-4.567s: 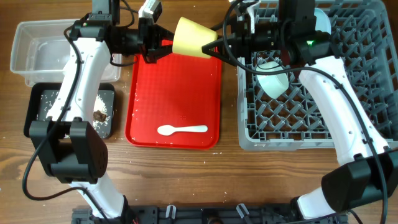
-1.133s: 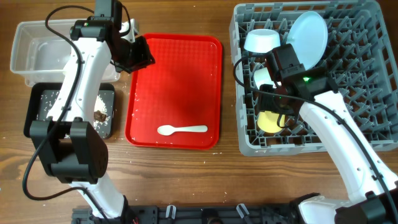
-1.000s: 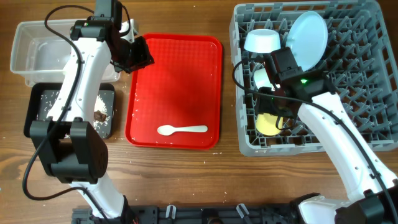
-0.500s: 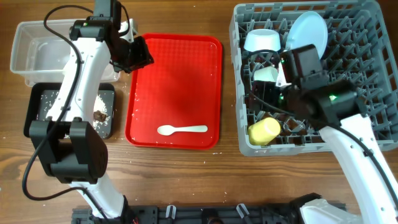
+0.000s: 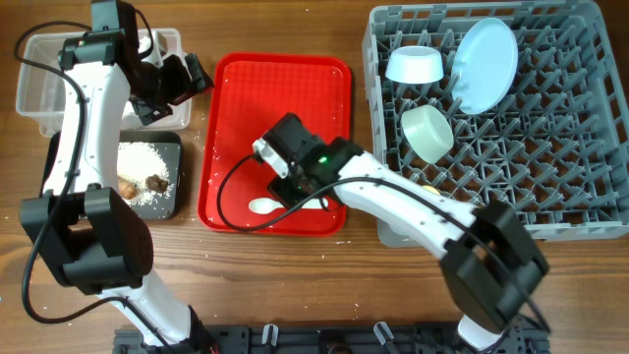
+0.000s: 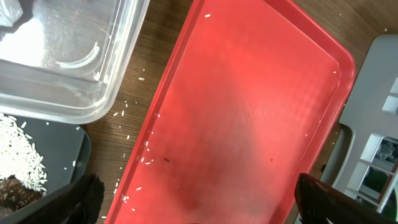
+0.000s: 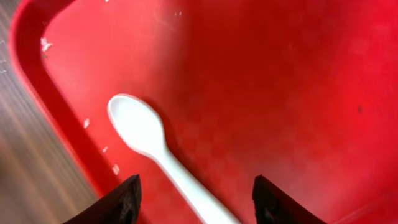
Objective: Sort waste into correct bins and load items into the dishwasher rack
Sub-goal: 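Move the right gripper to the white spoon and grasp it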
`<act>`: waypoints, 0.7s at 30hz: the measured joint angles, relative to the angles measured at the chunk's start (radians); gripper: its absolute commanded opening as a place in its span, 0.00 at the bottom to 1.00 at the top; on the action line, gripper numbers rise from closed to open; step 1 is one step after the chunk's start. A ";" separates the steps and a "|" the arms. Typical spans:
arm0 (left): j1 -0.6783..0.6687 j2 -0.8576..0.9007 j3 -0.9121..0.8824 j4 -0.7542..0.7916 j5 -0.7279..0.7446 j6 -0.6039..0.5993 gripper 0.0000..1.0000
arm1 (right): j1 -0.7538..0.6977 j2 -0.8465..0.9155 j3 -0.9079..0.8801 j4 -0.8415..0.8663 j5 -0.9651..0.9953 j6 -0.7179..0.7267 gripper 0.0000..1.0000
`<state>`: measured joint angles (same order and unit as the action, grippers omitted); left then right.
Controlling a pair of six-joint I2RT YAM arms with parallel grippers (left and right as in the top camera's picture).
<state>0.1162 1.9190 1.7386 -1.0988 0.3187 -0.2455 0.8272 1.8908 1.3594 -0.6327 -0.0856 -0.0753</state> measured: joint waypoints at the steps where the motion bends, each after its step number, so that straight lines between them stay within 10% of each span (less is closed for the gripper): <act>1: 0.000 0.000 0.000 0.000 0.000 0.000 1.00 | 0.002 0.024 0.000 0.014 0.001 -0.022 0.50; 21: 0.000 0.000 0.000 0.000 0.000 0.000 1.00 | 0.009 0.097 -0.048 0.066 -0.064 -0.165 0.48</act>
<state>0.1162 1.9190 1.7386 -1.0992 0.3183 -0.2455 0.8364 1.9881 1.3113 -0.5663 -0.1497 -0.2401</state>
